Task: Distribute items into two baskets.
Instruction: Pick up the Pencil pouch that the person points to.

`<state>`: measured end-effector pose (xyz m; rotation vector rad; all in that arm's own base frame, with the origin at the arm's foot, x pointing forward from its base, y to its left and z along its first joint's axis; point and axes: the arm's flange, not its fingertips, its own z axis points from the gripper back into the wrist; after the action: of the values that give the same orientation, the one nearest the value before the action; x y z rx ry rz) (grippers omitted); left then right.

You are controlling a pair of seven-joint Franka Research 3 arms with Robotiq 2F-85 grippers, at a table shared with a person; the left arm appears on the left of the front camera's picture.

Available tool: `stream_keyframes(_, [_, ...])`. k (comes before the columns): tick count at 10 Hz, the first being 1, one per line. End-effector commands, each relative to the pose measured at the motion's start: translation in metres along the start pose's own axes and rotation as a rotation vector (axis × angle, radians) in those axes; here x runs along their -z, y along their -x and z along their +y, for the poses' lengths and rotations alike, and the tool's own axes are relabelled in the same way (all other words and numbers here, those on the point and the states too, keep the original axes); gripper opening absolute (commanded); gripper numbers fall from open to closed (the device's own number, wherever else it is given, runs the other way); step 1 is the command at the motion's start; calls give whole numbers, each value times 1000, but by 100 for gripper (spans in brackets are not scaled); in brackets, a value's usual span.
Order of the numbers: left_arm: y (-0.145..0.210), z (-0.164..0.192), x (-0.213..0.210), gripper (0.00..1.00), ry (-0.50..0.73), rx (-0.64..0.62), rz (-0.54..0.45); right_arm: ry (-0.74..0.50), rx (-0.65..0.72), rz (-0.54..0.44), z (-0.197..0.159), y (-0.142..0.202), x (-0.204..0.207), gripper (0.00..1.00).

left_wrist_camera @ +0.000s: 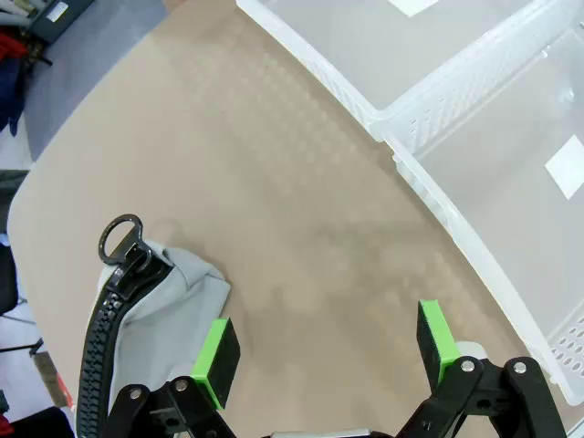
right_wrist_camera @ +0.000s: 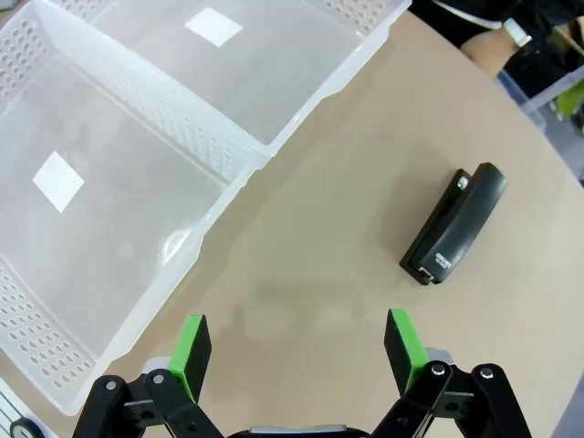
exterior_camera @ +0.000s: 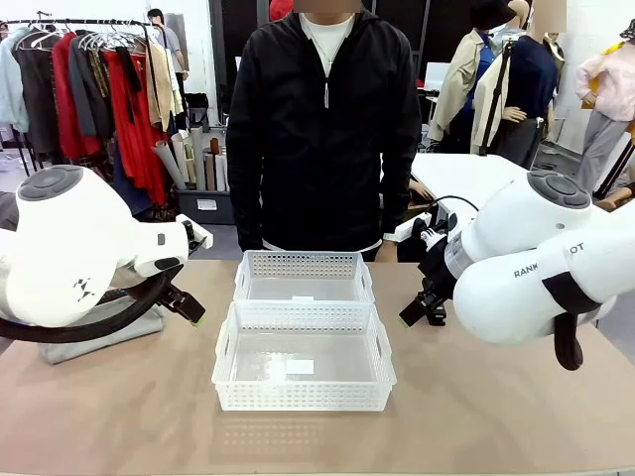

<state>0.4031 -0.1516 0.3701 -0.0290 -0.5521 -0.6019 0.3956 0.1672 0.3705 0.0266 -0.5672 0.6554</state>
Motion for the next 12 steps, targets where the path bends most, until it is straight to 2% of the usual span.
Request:
stream_keyframes(1, [0,0,0,100,0,0,0,0,0,0,0,0,0,100])
stream_keyframes(7, [-4,5,-5,100,20,-16,7,0,0,0,0,0,0,100])
stream_keyframes(9, [-23,23,-19,100,74,-40,33,-56,47,-2,-26,-12,-13,100])
stream_keyframes(10, [-34,34,-25,100,142,-32,51,-69,57,4,-36,-19,-19,100])
stream_keyframes(12, [-59,69,-32,100,167,-55,125,-137,80,14,-66,-32,-31,100])
